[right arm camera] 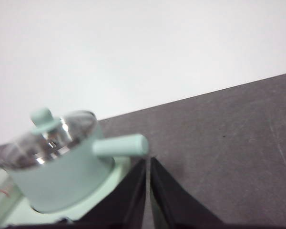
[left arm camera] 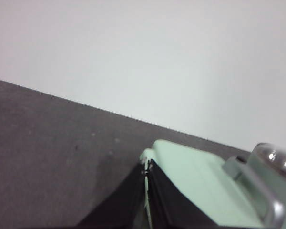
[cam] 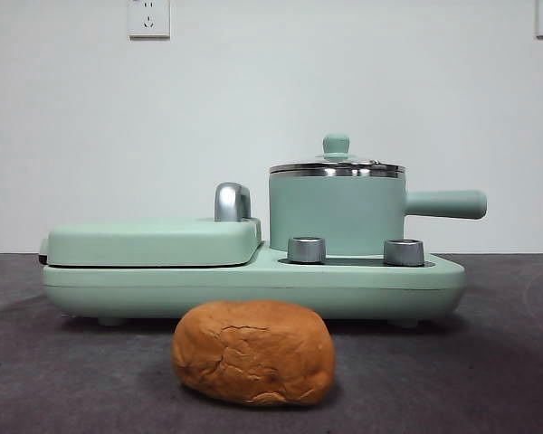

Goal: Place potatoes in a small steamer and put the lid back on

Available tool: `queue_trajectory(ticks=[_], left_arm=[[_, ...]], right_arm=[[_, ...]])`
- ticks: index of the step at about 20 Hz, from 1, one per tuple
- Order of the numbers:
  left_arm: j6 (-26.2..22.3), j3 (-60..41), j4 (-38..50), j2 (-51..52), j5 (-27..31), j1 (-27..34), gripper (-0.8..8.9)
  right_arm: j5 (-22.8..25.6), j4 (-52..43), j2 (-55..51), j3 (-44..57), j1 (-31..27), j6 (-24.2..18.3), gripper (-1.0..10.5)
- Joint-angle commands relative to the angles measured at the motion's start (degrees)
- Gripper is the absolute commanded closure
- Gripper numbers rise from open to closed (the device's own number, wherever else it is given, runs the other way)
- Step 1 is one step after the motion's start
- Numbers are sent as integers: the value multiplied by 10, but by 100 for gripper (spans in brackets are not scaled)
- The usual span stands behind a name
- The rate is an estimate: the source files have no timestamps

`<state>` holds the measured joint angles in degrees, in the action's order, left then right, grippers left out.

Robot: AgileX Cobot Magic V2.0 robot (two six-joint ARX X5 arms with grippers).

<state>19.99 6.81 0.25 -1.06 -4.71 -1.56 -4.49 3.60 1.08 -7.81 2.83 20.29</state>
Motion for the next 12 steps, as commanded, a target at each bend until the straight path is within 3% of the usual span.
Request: queue_trajectory(ticks=[1, 5, 8, 12], left_arm=[[-1, 66, -29, -17, -2, 0, 807], [-49, 151, -95, -64, -3, 0, 807], [-95, 220, -152, -113, -17, 0, 807], [-164, 303, -218, -185, -58, 0, 807]], right_arm=[[0, 53, 22, -65, 1, 27, 934], [-7, 117, 73, -142, 1, 9, 934], [-29, 144, 118, -193, 1, -37, 934], [-85, 158, 179, -251, 1, -132, 934]])
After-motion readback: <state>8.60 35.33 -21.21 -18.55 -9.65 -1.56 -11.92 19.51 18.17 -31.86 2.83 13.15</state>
